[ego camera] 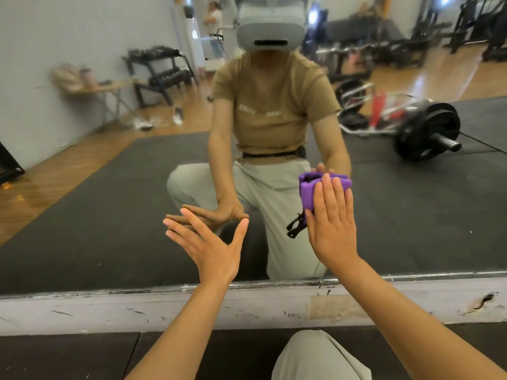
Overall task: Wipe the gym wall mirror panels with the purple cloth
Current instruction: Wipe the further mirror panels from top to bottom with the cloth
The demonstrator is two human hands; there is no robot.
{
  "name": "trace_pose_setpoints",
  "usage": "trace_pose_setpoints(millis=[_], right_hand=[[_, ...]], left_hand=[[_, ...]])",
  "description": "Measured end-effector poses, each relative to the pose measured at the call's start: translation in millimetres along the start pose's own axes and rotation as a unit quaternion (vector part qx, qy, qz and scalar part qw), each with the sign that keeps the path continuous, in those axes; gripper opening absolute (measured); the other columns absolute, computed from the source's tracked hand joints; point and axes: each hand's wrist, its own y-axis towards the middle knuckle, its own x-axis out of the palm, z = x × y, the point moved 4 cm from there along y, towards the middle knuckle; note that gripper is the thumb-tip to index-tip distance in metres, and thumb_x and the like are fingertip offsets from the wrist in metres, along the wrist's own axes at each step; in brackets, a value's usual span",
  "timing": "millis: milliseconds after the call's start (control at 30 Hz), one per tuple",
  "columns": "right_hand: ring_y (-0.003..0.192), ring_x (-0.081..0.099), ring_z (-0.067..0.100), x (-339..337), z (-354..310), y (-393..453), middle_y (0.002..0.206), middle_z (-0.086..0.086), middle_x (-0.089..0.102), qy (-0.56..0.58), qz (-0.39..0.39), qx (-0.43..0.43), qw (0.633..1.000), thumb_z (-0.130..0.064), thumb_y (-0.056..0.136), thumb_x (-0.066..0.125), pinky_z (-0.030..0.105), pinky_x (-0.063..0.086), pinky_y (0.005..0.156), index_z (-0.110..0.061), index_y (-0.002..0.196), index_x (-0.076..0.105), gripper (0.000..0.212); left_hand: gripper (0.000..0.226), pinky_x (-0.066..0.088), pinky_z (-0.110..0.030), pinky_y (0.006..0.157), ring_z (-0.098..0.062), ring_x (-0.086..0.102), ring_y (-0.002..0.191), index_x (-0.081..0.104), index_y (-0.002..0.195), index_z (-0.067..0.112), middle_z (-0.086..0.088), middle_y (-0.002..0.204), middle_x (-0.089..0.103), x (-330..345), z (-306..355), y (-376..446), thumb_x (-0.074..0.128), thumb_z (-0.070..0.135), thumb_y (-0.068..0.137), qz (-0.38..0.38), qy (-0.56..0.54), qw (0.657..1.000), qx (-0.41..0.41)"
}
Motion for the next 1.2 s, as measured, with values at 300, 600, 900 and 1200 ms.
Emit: trace_pose_setpoints(millis=[300, 600, 900, 1200], right_hand=[[0.157, -0.003, 0.02, 17, 20, -192, 0.17, 0.002, -0.007, -0.077, -0.238, -0.11, 0.962, -0.011, 0.085, 0.035, 0.041, 0.001, 0.126, -0.015, 0.162, -0.002, 0.086], [0.157, -0.002, 0.025, 20, 20, -131, 0.17, 0.007, -0.005, -0.032, -0.147, -0.063, 0.987, -0.015, 0.102, 0.032, 0.043, -0.002, 0.127, -0.01, 0.162, 0.0, 0.068], [0.156, 0.007, 0.023, 7, 3, -3, 0.163, 0.011, 0.018, -0.012, -0.002, -0.053, 0.999, -0.028, 0.103, 0.045, 0.044, 0.009, 0.127, -0.006, 0.16, 0.015, 0.068], [0.156, 0.008, 0.024, 3, 7, 5, 0.166, 0.009, 0.015, -0.01, 0.006, -0.05, 0.999, -0.032, 0.104, 0.047, 0.045, 0.009, 0.127, -0.007, 0.161, 0.011, 0.072]], left_hand=[[0.113, -0.005, -0.05, 0.122, -0.031, -0.03, 0.149, -0.022, 0.156, 0.03, -0.007, 0.159, -0.04, 0, 3, -5, 0.052, 0.067, 0.079, 0.031, -0.045, 0.999, 0.006], [0.124, -0.014, -0.053, 0.119, -0.036, -0.039, 0.143, -0.038, 0.145, 0.027, -0.013, 0.151, -0.049, 6, 3, 0, 0.049, 0.077, 0.072, -0.018, -0.02, 1.0, -0.005], [0.129, -0.013, -0.055, 0.121, -0.036, -0.04, 0.143, -0.04, 0.144, 0.027, -0.012, 0.151, -0.05, 7, 4, 1, 0.047, 0.083, 0.067, -0.022, -0.021, 0.999, -0.016], [0.123, -0.012, -0.052, 0.121, -0.034, -0.038, 0.145, -0.039, 0.142, 0.03, -0.012, 0.153, -0.047, 6, 5, 0, 0.046, 0.081, 0.069, -0.01, -0.02, 1.0, -0.012]])
